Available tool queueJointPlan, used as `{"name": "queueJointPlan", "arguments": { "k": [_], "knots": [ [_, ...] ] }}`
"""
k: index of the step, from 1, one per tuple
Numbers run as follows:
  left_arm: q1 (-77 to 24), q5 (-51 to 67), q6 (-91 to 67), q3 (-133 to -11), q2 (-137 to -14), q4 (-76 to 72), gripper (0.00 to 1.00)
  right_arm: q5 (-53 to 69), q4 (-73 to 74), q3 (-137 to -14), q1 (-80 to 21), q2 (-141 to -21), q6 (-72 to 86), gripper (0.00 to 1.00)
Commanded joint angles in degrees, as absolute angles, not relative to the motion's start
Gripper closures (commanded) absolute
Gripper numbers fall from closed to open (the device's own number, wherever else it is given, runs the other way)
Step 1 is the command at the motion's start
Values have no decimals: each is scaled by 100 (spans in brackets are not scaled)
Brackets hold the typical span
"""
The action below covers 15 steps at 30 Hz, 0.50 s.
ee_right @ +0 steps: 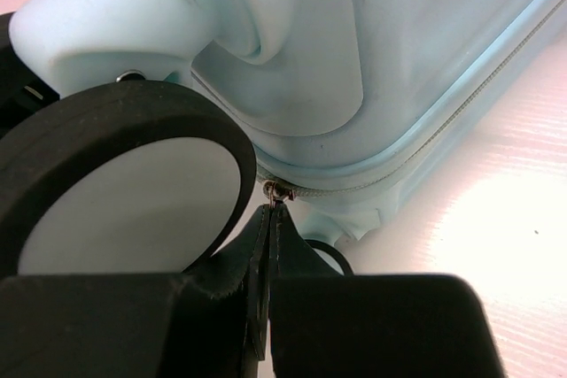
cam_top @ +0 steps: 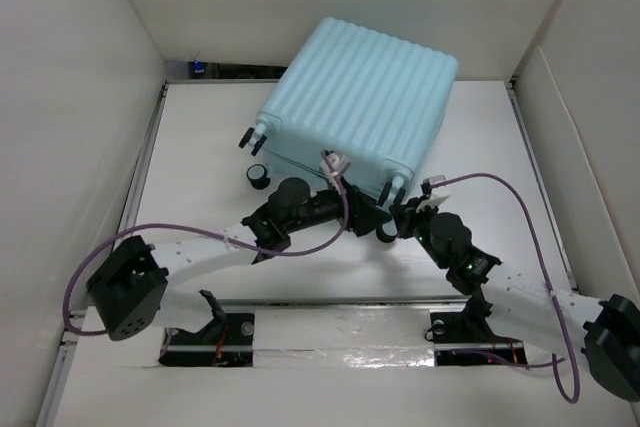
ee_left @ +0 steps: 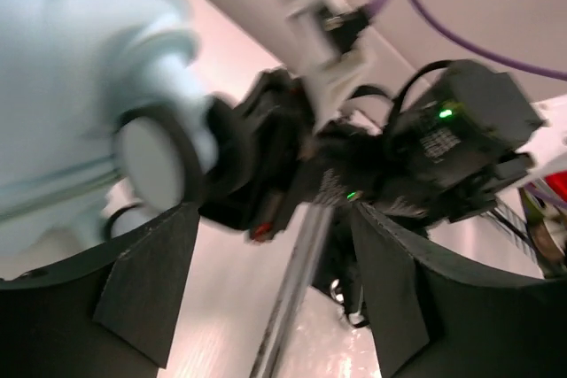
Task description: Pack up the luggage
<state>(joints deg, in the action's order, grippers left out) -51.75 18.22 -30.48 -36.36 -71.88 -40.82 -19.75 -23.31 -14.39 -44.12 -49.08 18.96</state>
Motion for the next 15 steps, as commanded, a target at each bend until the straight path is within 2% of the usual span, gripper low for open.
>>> {"name": "queueJointPlan", "arguments": {
  "k": [1,3,5,8,12,15],
  "knots": [
    [-5449,2363,-2698,-4507,-7706,-4193,33,-1855,-2901,-1573,-4386,-4711,1960,100],
    [-5511,2557,-2733,-4867,-8145,-4219,28,-1749,-2874,-1529,-4386,-4658,1977,100],
    [-5563,2584,-2777,-5053,-8375,-4280,27,-1731,-2874,-1459,-4447,-4527,2030,100],
    [-5563,2426,-2760,-5369,-8788,-4228,36,-1766,-2647,-1424,-4447,-4229,2074,100],
    [-5563,2461,-2733,-5966,-9280,-4114,42,-1732,-2479,-1406,-4500,-3860,2092,100],
    [-5563,2181,-2400,-6345,-9177,-3438,45,-1766,-2138,-1485,-4562,-3631,1987,100]
  ]
}}
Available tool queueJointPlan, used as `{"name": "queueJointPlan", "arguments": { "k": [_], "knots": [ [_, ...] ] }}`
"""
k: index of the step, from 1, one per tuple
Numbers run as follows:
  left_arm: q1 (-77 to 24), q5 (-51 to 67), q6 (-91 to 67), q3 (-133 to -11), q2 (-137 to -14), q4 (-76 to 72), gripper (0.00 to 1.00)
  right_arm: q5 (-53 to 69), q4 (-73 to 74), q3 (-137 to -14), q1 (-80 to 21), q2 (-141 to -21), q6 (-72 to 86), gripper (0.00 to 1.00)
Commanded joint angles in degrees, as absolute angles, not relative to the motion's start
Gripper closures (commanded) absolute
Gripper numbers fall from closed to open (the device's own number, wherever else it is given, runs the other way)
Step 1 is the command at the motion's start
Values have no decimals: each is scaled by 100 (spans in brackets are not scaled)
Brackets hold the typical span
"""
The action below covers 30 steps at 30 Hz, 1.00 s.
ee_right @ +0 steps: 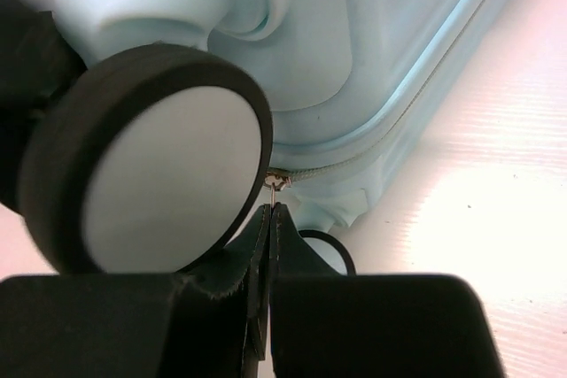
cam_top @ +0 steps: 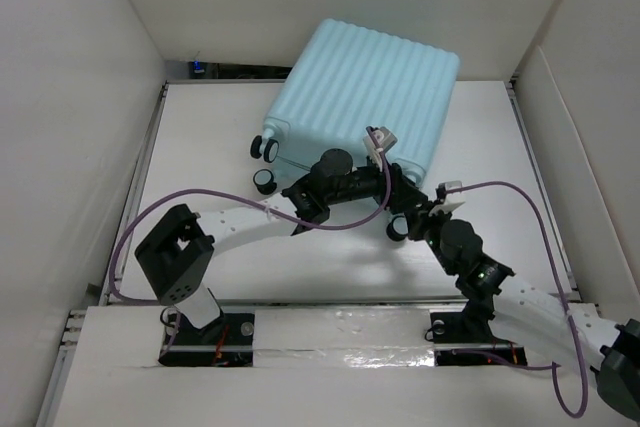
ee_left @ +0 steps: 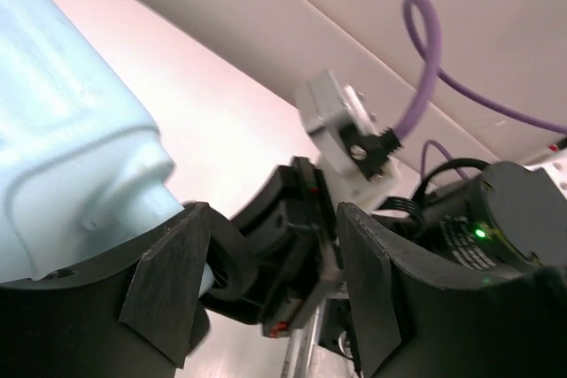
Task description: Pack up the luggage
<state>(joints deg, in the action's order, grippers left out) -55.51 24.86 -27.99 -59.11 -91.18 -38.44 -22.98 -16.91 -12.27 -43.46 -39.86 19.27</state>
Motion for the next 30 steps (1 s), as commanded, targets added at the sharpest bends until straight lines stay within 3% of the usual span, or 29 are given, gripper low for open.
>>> {"name": "queueJointPlan", "arguments": {
  "k": [1,6,13,20,25,27,30],
  "knots": [
    [-5563,2067,-2339,-6337,-9063,-3358,45,-1819,-2023,-1581,-4562,-3552,1960,100],
    [-5502,1363,-2425,-5777,-8299,-3024,37,-2013,-1162,-1915,-4413,-3410,1750,100],
    [-5502,967,-2891,-5458,-8367,-2540,39,-1513,-686,-2250,-4184,-3305,1626,100],
    [-5563,1537,-3005,-5792,-8832,-2846,41,-1099,-1510,-1679,-4376,-3611,1986,100],
    [-5563,1872,-3304,-6283,-9386,-3331,55,-1002,-2319,-1486,-4578,-4156,2232,100],
    [-5563,1942,-3462,-6555,-9614,-3498,67,-993,-2643,-1442,-4631,-4437,2294,100],
    [-5563,2170,-3612,-7038,-9956,-3638,73,-784,-3196,-1441,-4684,-4815,2469,100]
  ]
}}
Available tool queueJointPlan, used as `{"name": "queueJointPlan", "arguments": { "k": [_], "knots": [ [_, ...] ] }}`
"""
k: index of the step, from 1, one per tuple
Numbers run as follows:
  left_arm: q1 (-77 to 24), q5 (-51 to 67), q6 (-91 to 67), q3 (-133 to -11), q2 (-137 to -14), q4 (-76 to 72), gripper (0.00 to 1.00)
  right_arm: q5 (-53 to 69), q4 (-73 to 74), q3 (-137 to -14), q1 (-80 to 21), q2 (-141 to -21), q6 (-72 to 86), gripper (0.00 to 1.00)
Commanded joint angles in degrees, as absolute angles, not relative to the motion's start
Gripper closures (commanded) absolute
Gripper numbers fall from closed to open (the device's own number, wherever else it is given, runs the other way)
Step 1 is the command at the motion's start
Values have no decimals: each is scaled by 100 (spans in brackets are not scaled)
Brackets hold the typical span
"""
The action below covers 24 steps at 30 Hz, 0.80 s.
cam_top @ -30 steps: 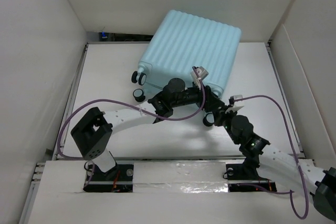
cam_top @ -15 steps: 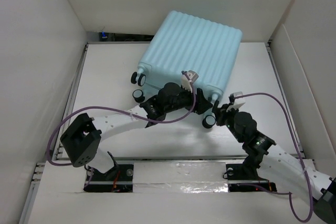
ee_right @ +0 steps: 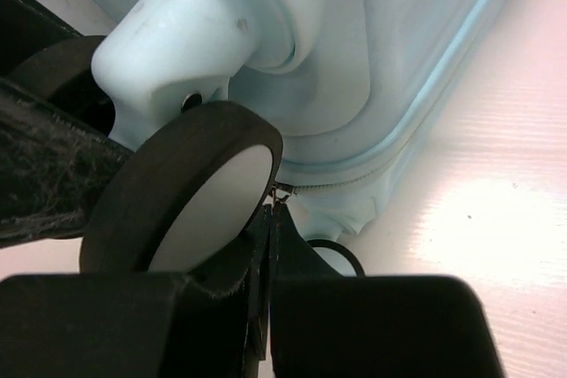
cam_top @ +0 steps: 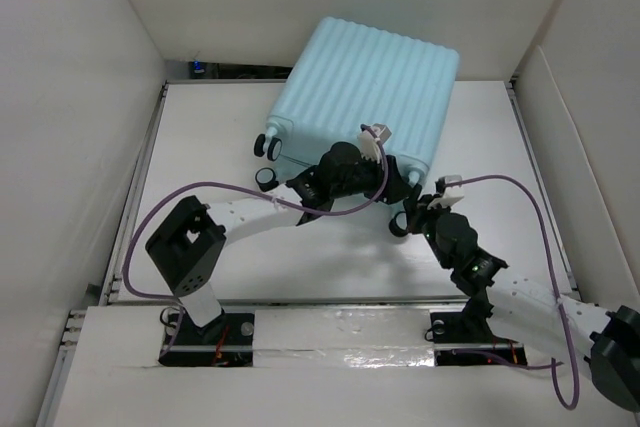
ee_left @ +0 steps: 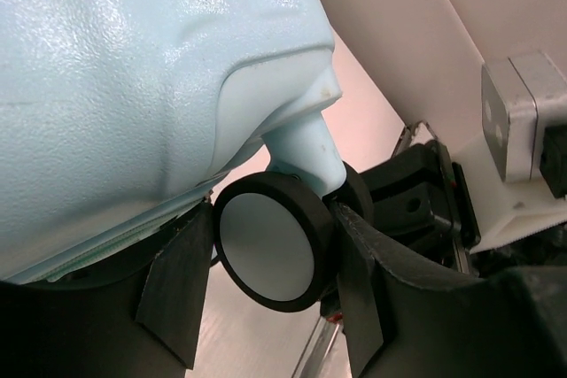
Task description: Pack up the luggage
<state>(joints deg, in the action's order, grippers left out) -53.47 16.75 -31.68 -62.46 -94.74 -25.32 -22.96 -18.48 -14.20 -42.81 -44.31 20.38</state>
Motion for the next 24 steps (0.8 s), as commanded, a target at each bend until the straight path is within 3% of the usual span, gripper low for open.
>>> {"name": "queueJointPlan", "arguments": {
  "k": [1,5,8,9,11,12,14,15,18,21,23,24],
  "knots": [
    [-5624,2206,-3682,-7144,-10036,-3682,74,-704,-3312,-1476,-4685,-4921,2496,100],
    [-5625,2041,-3543,-7269,-10020,-3508,67,-694,-3113,-1722,-4685,-5072,2426,100],
    [-5389,1558,-3402,-6559,-9397,-3471,49,-1019,-2471,-1670,-4685,-4563,2364,80],
    [-5309,1382,-3401,-6035,-8978,-3480,43,-1150,-2165,-1635,-4685,-4396,2356,65],
    [-5081,856,-3454,-5443,-8493,-3585,39,-1335,-1647,-1530,-4685,-3939,2329,44],
    [-5019,644,-3454,-4884,-7994,-3612,40,-1545,-1400,-1538,-4685,-3781,2329,39],
    [-5019,-109,-3384,-4406,-7569,-3560,45,-1704,-908,-1617,-4685,-3368,2259,31],
    [-5019,-358,-3288,-4047,-7280,-3507,54,-1801,-453,-1661,-4685,-3262,2233,24],
    [-5088,-466,-3269,-3692,-7250,-3401,73,-1837,356,-1872,-4685,-2971,2127,13],
    [-5308,-387,-3305,-3437,-7706,-3664,85,-1584,920,-2117,-4685,-2918,2004,6],
    [-5440,-221,-3340,-3375,-7988,-4006,85,-1468,1203,-2284,-4685,-2935,1951,3],
    [-5440,-98,-3357,-3366,-8294,-4417,79,-1511,1430,-2433,-4685,-2918,1951,2]
  ]
}}
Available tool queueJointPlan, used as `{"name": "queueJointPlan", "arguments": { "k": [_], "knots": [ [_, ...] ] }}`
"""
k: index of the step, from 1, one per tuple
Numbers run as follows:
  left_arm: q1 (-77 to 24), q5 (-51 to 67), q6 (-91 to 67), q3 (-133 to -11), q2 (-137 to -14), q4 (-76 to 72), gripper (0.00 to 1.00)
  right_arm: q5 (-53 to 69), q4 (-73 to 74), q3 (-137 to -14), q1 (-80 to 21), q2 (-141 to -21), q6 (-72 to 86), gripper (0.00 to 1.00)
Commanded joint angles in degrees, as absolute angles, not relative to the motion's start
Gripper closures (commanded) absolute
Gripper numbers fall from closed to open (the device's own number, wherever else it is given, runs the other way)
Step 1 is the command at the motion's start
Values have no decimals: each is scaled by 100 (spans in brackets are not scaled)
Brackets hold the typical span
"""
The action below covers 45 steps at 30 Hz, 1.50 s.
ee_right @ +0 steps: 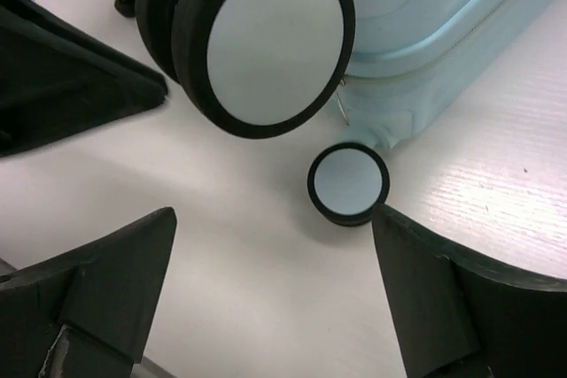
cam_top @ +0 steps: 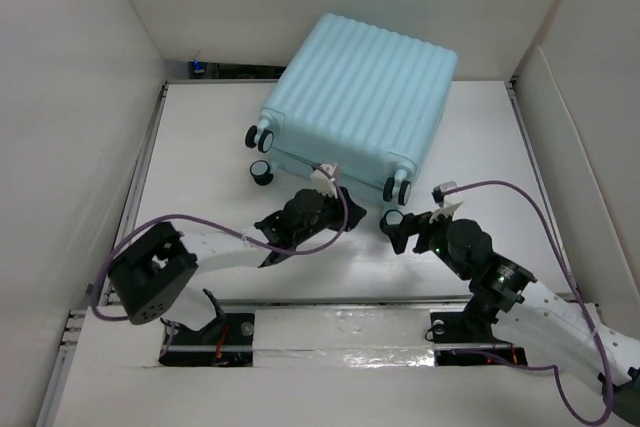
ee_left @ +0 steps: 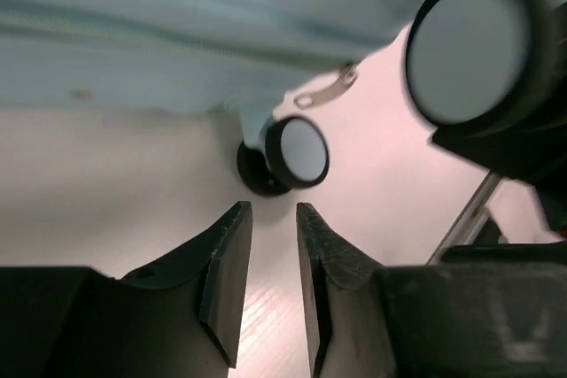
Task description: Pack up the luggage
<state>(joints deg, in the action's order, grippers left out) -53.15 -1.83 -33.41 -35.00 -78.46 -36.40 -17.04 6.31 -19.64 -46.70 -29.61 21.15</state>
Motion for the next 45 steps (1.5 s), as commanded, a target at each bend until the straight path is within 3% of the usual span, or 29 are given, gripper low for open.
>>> {"name": "queueJointPlan", "arguments": {
  "k": [1,3,5,9,11,15,18,23,26,30,32,33,36,37,41,45],
  "knots": [
    [-5501,-36,-3366,-3445,-8462,-4595,75,-1538,1450,-2469,-4685,-2874,1960,2],
    [-5624,211,-3270,-3577,-8874,-5000,66,-1617,1415,-2540,-4685,-2760,1942,4],
    [-5756,176,-3156,-3805,-9087,-5211,63,-1608,1380,-2663,-4685,-2558,1784,10],
    [-5880,-236,-3015,-4192,-9561,-5614,51,-1766,1599,-2856,-4685,-2242,1793,66],
    [-5880,-578,-3041,-4368,-9702,-5678,51,-1697,1591,-2900,-4685,-2162,1767,67],
    [-5941,-1290,-2962,-4596,-10132,-6028,51,-1582,1573,-2971,-4685,-2215,1775,43],
    [-6056,-1818,-2804,-4798,-10431,-6266,52,-1521,1477,-3023,-4685,-2215,1749,39],
    [-6336,-2924,-2462,-5080,-10749,-6555,57,-1345,1354,-3085,-4685,-2241,1661,40],
    [-6503,-3417,-2487,-5045,-10863,-7109,60,-1239,1205,-2980,-4685,-2241,1705,48],
    [-6661,-3709,-2303,-5211,-11047,-7567,61,-1476,1343,-2909,-4685,-2206,1907,47],
    [-6662,-3840,-2320,-5291,-11100,-7637,61,-1801,1432,-2857,-4685,-2093,2030,57],
    [-6662,-3858,-2338,-5308,-11161,-7777,63,-1897,1424,-2813,-4685,-2022,2056,70],
    [-6662,-3604,-2355,-5239,-11023,-7884,67,-1995,1223,-2532,-4685,-1811,2057,95],
    [-6723,-3517,-2164,-4986,-10900,-7919,68,-1952,1178,-2470,-4685,-1811,2091,96],
    [-6803,-3227,-1951,-3843,-9899,-7876,66,-1600,783,-2259,-4685,-2152,2039,90],
    [-6663,-3006,-2450,-2963,-8127,-6090,50,-1433,729,-2461,-4685,-2513,1899,46]
  ]
}}
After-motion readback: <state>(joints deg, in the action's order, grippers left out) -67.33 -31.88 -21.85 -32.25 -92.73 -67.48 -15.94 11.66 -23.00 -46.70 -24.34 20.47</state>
